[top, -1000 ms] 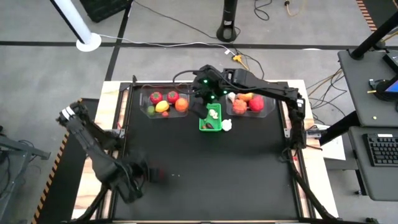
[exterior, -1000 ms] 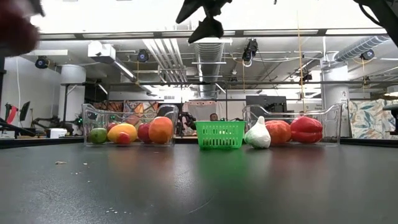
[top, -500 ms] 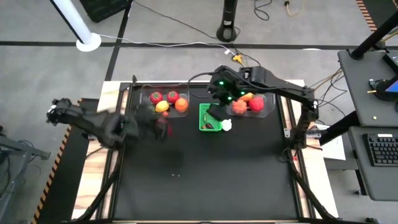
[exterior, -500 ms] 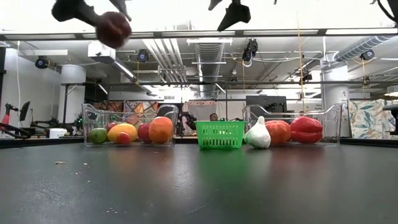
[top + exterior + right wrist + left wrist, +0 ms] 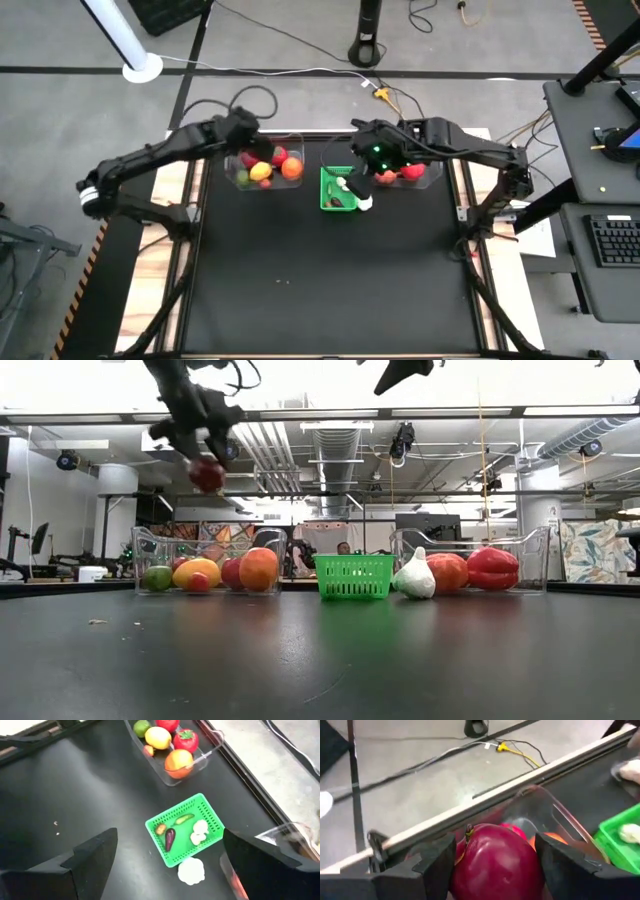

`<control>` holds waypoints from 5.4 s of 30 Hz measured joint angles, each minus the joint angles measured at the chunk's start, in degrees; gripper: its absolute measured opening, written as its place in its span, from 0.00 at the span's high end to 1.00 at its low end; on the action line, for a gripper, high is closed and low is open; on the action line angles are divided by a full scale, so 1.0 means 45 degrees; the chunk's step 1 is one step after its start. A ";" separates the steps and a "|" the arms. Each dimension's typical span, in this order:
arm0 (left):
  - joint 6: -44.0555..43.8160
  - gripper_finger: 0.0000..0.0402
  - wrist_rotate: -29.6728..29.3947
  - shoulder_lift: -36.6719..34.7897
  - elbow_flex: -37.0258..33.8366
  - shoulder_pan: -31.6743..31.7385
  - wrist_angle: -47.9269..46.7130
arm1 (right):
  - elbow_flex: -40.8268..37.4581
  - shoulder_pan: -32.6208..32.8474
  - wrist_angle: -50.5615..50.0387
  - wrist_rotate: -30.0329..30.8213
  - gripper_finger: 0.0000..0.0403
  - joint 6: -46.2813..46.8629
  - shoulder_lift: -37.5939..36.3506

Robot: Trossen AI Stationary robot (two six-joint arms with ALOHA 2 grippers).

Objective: Sort produce into baskets
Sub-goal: Put the apple into the left transparent bin, then put the garlic into the right transparent bin

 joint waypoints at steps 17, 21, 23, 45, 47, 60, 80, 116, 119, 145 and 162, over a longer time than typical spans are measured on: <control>0.2774 0.40 -0.0087 0.3091 -0.0224 -0.0079 0.1528 | -0.1887 0.0362 0.0038 0.0302 0.13 0.0995 -0.0223; 0.2484 0.38 -0.0084 0.3139 -0.0470 -0.0208 0.1627 | -0.2177 0.0358 0.0050 0.0299 0.13 0.1037 -0.0255; 0.2465 0.37 -0.0087 0.3139 -0.0572 -0.0283 0.1642 | -0.2192 0.0362 0.0080 0.0299 0.13 0.1032 -0.0255; 0.0877 0.24 0.0203 0.1216 -0.0581 -0.2200 0.1407 | -0.2163 0.0358 0.0462 0.0192 0.13 0.0952 -0.0259; 0.0696 0.25 0.0621 0.0607 -0.0578 -0.2683 0.1417 | -0.2163 0.0358 0.0462 0.0192 0.13 0.0945 -0.0259; -0.2304 0.28 0.1205 -0.1335 -0.0583 -0.7073 0.1382 | -0.3016 0.0422 -0.0153 -0.0214 0.13 0.2148 -0.0274; -0.5470 0.28 -0.1344 -0.1446 -0.0597 -0.9919 0.1208 | -1.1950 0.1550 0.4463 -0.0303 0.13 0.9139 -0.3343; -0.5439 0.28 -0.2196 -0.1349 -0.0602 -0.9909 0.0907 | -1.4684 0.0460 1.0128 0.3582 0.21 1.2186 -0.2250; -0.5439 0.28 -0.2200 -0.1349 -0.0602 -0.9909 0.0907 | -1.4689 0.0460 1.0433 0.3670 0.23 1.2258 -0.1873; -0.5478 0.28 -0.2215 -0.1349 -0.0602 -0.9909 0.0834 | -1.4689 0.0460 1.1041 0.4228 0.46 1.2495 -0.1284; -0.5483 0.28 -0.2213 -0.1349 -0.0602 -0.9909 0.0834 | -1.4699 0.0460 1.1022 0.4524 0.69 1.2533 -0.1279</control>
